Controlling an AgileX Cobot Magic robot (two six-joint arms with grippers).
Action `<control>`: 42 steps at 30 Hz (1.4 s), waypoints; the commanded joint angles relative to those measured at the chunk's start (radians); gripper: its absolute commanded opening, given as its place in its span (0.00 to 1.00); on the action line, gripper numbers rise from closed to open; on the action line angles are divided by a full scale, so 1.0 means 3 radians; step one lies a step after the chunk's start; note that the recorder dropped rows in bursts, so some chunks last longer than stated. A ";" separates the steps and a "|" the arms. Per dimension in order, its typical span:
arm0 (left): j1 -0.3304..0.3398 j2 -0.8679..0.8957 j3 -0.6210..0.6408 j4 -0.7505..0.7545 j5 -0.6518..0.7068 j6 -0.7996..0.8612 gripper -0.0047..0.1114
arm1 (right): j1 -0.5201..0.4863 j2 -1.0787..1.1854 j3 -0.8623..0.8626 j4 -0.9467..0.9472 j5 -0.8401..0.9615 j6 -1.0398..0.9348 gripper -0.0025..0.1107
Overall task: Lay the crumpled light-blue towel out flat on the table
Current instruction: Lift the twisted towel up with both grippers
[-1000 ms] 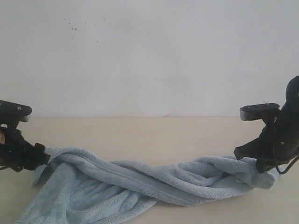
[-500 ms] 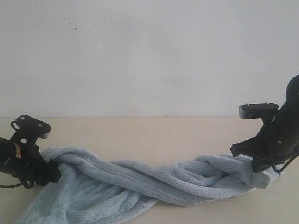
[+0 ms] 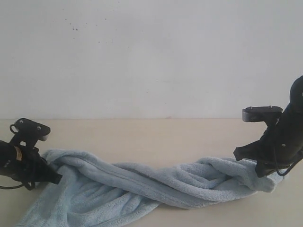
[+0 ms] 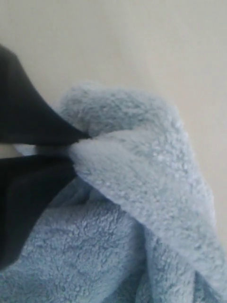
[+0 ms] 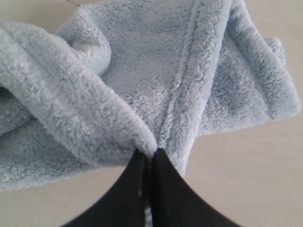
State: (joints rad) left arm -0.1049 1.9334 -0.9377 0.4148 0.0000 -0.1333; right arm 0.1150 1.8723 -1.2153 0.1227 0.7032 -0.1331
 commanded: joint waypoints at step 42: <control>-0.0539 -0.4337 0.0604 -0.1352 0.2568 0.1906 0.07 | 0.0257 -0.2066 0.0021 -0.0780 0.0217 0.0007 0.02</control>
State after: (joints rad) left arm -0.2594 0.5703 -0.8163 0.0000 0.8475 0.4039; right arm 0.1877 1.1735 -1.2138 -0.1008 0.8135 -0.1216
